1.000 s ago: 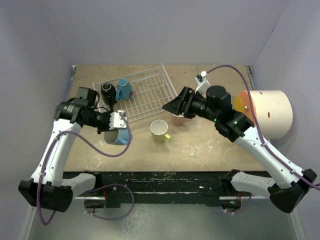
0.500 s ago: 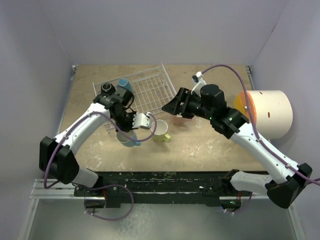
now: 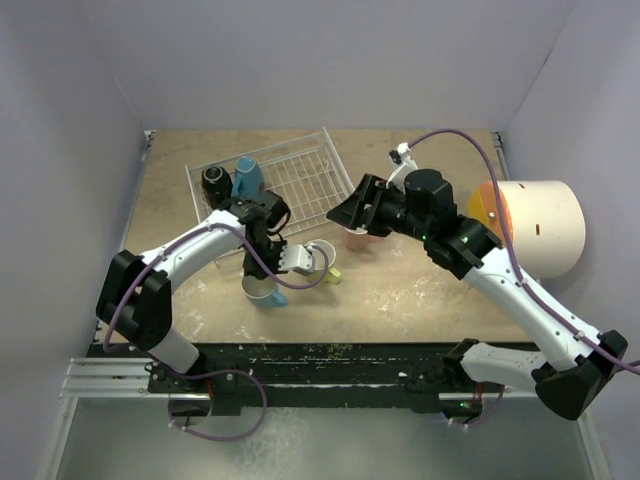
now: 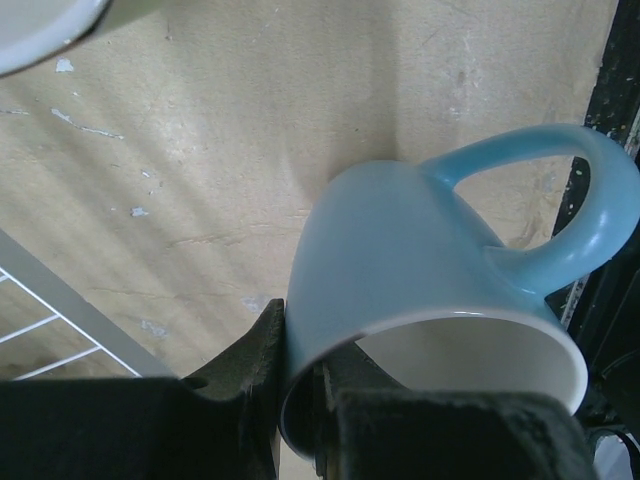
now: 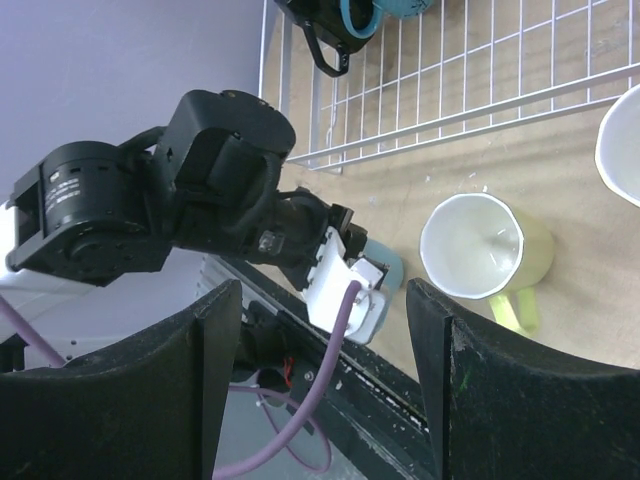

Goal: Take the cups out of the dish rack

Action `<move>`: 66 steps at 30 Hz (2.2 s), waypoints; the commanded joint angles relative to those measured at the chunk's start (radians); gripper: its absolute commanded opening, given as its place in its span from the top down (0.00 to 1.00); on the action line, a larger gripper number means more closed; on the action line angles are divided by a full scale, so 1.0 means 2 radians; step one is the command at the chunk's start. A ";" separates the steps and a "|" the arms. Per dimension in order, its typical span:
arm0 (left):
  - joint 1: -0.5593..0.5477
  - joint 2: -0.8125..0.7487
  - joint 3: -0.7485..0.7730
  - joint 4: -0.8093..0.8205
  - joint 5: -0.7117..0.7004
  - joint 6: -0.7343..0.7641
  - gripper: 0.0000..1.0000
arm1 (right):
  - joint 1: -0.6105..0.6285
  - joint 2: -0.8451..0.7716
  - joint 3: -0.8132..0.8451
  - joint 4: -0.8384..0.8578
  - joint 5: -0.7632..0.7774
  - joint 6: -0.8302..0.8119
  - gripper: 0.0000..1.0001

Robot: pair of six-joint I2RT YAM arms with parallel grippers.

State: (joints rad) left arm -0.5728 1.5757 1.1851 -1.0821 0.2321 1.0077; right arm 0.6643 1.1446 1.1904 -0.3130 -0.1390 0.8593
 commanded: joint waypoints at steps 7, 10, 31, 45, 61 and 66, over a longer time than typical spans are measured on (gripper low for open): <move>-0.003 0.019 0.002 0.011 -0.003 -0.018 0.71 | -0.003 -0.015 -0.004 0.005 0.009 0.003 0.31; -0.003 0.010 0.009 0.004 -0.001 -0.012 0.47 | -0.003 -0.012 0.002 0.001 0.009 0.004 0.31; 0.100 -0.082 0.224 -0.138 0.033 -0.005 0.01 | -0.003 0.173 0.162 -0.011 0.043 -0.113 0.17; 0.395 -0.066 0.187 -0.029 0.132 -0.086 0.01 | 0.069 0.537 0.532 -0.093 0.196 -0.147 0.10; 0.422 -0.135 0.083 -0.015 0.136 -0.083 0.01 | 0.105 0.633 0.607 -0.011 0.258 -0.150 0.12; 0.426 -0.135 0.083 -0.017 0.144 -0.097 0.01 | 0.105 0.662 0.637 -0.005 0.252 -0.147 0.12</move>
State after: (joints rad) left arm 0.2668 1.3224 1.3552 -1.1305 0.4717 0.8440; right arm 0.8654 2.4676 2.3920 -0.3969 0.3325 0.5755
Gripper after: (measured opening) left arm 0.992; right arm 0.884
